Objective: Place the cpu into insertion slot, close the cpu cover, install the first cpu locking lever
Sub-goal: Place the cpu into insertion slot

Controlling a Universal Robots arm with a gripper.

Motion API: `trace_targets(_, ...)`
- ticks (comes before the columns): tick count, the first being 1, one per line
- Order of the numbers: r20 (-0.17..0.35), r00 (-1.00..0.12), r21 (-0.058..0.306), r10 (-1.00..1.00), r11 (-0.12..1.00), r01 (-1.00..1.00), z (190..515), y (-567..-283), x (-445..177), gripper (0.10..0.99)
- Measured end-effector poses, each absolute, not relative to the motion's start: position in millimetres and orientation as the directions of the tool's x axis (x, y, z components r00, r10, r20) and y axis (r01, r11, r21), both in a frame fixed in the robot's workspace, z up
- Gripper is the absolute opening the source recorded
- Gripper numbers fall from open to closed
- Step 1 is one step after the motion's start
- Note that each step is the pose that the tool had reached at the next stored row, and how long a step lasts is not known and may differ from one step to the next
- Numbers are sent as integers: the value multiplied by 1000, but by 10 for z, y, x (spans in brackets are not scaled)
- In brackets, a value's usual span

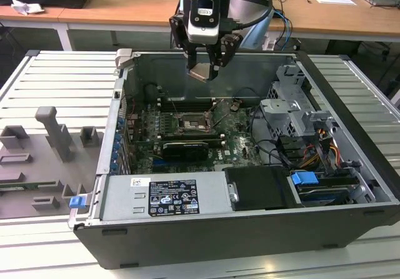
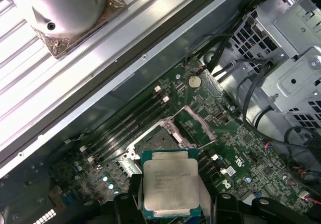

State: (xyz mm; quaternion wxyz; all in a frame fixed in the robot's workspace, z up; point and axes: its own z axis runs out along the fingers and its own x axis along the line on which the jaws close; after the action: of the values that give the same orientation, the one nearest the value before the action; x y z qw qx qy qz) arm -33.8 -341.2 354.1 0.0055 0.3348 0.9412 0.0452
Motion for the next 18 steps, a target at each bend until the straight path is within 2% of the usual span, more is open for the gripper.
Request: trace_targets(18, 20, -708, 89, 705, 705, 704, 3535, -3412, -338, 533)
